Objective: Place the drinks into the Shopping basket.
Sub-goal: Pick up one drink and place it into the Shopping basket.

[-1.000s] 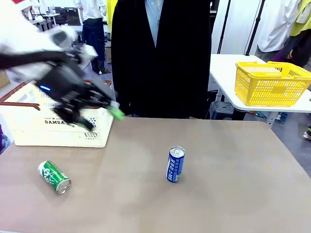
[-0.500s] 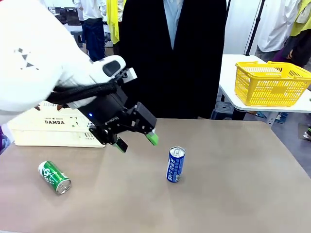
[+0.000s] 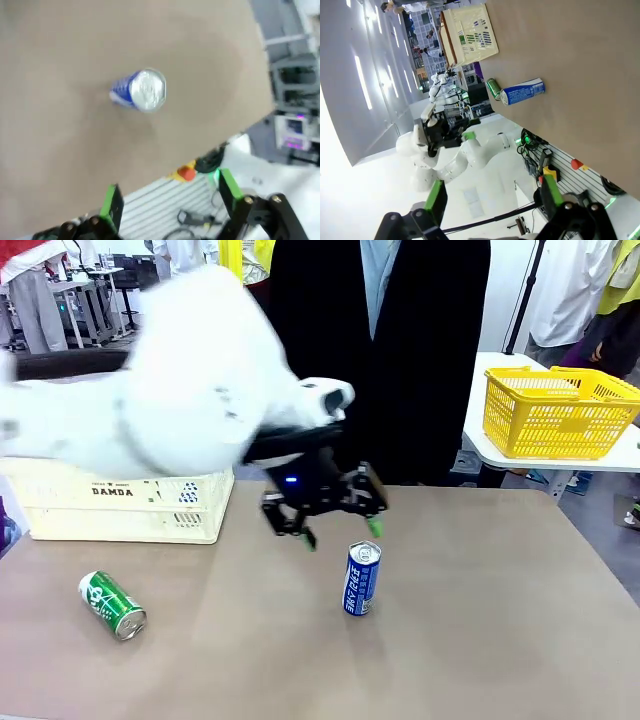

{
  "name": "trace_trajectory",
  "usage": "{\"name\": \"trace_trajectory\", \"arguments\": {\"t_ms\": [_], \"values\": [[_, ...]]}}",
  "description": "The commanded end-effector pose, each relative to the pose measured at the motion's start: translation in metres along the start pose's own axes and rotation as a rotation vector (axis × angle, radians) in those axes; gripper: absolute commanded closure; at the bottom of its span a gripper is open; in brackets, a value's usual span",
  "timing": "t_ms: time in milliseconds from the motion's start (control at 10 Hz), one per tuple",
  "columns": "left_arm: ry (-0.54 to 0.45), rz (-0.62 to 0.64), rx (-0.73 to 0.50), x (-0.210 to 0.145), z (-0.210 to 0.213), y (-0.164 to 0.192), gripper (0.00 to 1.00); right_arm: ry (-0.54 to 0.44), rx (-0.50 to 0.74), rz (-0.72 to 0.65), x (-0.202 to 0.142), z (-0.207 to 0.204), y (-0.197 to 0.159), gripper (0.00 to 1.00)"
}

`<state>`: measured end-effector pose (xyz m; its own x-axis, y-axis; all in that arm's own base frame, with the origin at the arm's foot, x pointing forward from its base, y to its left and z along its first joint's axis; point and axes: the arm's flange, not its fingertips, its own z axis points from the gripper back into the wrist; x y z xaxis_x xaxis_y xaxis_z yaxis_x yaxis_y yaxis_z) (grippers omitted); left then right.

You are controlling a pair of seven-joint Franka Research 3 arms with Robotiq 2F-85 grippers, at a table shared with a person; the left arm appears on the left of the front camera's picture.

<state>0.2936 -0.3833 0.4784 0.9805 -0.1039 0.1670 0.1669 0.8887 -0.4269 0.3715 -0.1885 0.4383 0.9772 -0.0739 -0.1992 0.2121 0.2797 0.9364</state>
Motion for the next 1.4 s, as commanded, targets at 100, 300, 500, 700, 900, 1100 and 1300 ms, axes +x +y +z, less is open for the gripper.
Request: {"name": "trace_trajectory", "arguments": {"t_ms": [100,300,500,700,900,1100,1300], "values": [[-0.013,0.129,0.159,0.049,-0.05,-0.04,0.0,0.013,-0.009,-0.012,-0.003,0.002,0.003,0.0],[-0.053,0.168,0.238,0.054,-0.076,-0.037,0.0,0.013,-0.009,-0.012,-0.003,0.002,0.003,0.0],[-0.033,0.135,0.242,0.052,-0.103,-0.035,0.0,0.013,-0.009,-0.012,-0.003,0.002,0.003,0.0],[-0.068,0.108,0.289,0.053,-0.126,-0.032,0.0,0.013,-0.009,-0.012,-0.003,0.002,0.003,0.0],[-0.063,0.088,0.308,0.057,-0.139,-0.029,0.0,0.013,-0.009,-0.012,-0.003,0.002,0.003,0.0],[-0.068,0.048,0.311,0.057,-0.148,-0.03,0.0,0.013,-0.009,-0.012,-0.003,0.002,0.003,0.0],[-0.062,0.039,0.336,0.055,-0.149,-0.031,0.52,0.013,-0.009,-0.012,-0.003,0.002,0.003,0.0]]}}
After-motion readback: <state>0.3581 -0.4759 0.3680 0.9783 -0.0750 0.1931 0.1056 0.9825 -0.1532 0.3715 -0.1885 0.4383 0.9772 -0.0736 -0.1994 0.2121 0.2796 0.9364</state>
